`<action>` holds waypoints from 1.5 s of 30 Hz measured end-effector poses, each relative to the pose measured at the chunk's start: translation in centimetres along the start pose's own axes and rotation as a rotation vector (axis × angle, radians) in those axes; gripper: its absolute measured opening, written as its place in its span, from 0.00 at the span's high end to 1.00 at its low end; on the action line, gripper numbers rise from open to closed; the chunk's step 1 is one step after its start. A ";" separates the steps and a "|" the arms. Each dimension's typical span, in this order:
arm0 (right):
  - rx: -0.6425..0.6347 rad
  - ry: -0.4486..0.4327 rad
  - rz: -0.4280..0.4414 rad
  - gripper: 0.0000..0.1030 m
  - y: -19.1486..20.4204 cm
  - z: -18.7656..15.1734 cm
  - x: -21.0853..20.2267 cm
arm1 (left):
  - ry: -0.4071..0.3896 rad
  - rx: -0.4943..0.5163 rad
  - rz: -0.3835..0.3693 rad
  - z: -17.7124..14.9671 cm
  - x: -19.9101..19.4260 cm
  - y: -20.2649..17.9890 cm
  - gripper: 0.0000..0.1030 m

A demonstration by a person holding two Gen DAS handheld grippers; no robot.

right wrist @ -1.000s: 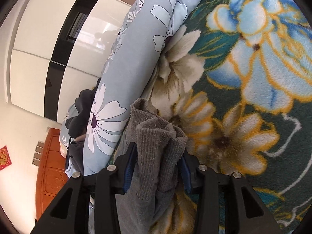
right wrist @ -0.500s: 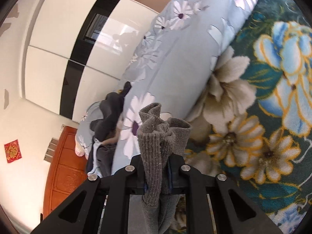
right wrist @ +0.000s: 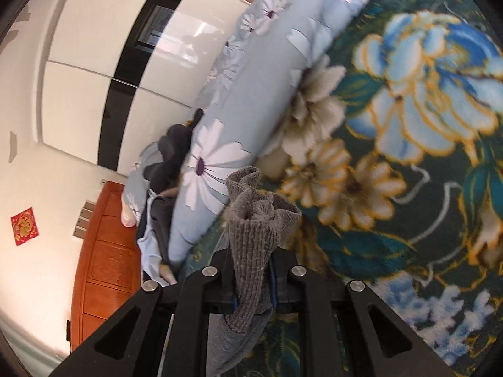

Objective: Fold clothes

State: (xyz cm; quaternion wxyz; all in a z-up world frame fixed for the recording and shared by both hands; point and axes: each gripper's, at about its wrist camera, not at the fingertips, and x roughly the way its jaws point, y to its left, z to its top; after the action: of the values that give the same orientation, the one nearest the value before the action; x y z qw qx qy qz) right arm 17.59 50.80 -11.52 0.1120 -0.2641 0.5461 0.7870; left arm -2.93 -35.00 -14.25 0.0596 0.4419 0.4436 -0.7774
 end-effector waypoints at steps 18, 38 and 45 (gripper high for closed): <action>-0.852 0.122 -0.060 0.86 22.8 -16.6 6.1 | -0.065 0.088 0.045 -1.5 -2.1 -2.9 0.83; -1.294 0.338 -0.242 0.55 25.1 -40.8 17.0 | -0.051 0.005 0.041 -2.2 -1.3 -0.8 0.78; -1.054 0.626 0.141 0.44 25.0 -37.0 14.8 | -0.016 -0.006 0.008 -1.9 -1.0 0.2 0.64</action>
State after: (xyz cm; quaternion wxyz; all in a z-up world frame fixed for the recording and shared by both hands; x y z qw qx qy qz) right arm 4.47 5.71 -9.25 -0.2514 -0.4658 0.1067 0.8417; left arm -0.99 -33.99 -14.02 0.0675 0.4374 0.4435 -0.7794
